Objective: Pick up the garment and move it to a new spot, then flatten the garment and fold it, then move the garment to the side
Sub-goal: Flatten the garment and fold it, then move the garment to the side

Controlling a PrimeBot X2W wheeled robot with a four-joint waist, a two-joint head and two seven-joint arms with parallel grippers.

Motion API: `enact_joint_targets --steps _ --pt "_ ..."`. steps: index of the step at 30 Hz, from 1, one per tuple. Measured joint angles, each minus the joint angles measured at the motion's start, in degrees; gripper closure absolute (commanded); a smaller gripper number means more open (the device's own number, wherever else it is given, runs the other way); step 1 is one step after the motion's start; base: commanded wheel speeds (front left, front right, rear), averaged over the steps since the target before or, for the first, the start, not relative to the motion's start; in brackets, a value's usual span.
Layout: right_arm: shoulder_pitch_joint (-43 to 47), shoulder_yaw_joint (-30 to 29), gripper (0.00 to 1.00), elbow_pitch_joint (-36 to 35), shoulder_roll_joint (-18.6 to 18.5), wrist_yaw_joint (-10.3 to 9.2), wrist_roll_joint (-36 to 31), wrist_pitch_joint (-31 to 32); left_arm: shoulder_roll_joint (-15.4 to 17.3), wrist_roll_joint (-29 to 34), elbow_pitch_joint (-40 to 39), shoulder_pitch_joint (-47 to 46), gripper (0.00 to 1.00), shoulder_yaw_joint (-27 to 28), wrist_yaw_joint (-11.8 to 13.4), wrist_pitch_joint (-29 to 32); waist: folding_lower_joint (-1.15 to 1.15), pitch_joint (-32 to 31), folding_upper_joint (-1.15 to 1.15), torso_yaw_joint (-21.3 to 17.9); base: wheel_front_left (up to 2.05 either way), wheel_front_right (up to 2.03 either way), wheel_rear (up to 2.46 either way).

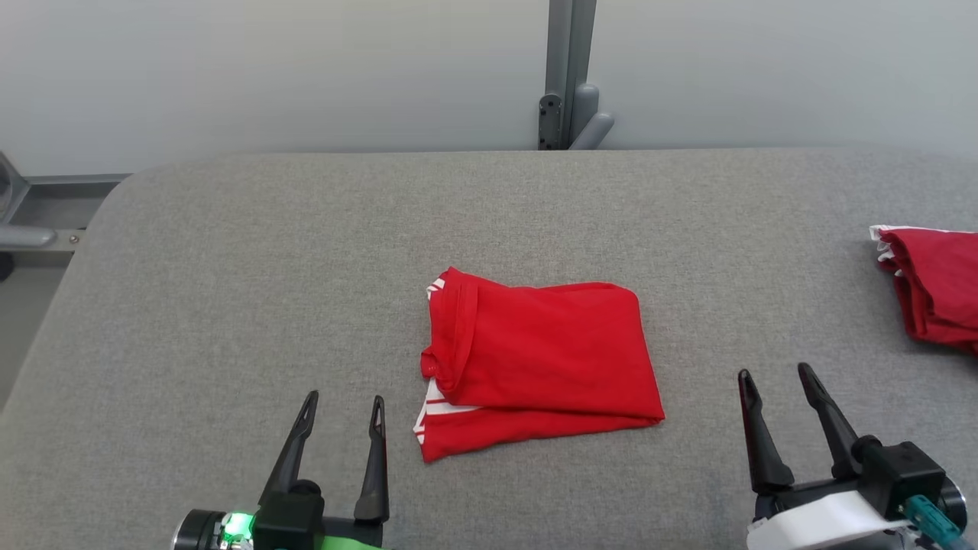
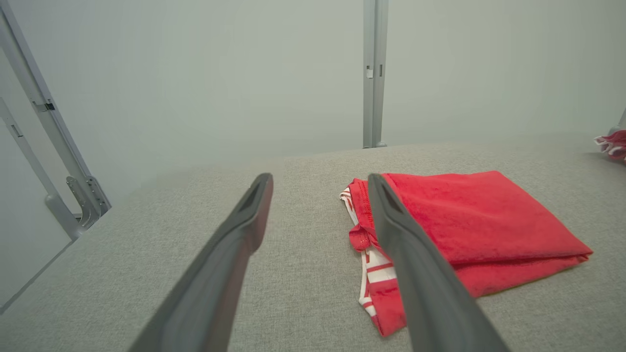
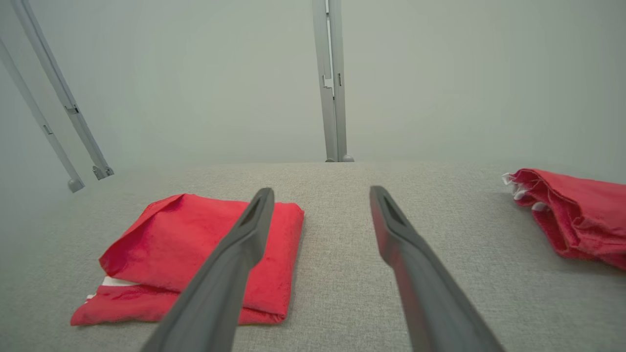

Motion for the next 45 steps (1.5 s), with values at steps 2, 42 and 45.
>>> enact_joint_targets --steps 2,42,45 --pt "1.8 -0.8 0.00 -2.1 0.4 0.00 -1.1 0.0 0.0 0.2 -0.8 0.7 0.00 0.1 0.0 0.0 0.00 -0.7 0.00 0.1 0.00 0.00 0.00" --pt "7.1 -2.3 0.00 -2.2 1.5 0.00 -0.7 0.0 -0.1 -0.4 2.1 4.8 0.00 2.0 -2.1 0.0 0.00 -4.6 0.00 1.6 0.00 0.00 0.00" --pt "7.0 -1.4 0.00 -1.2 1.5 0.00 -0.7 0.0 -0.1 -0.4 2.1 4.8 0.00 1.4 -2.0 0.0 0.00 -4.5 0.00 2.0 0.00 0.00 0.00"
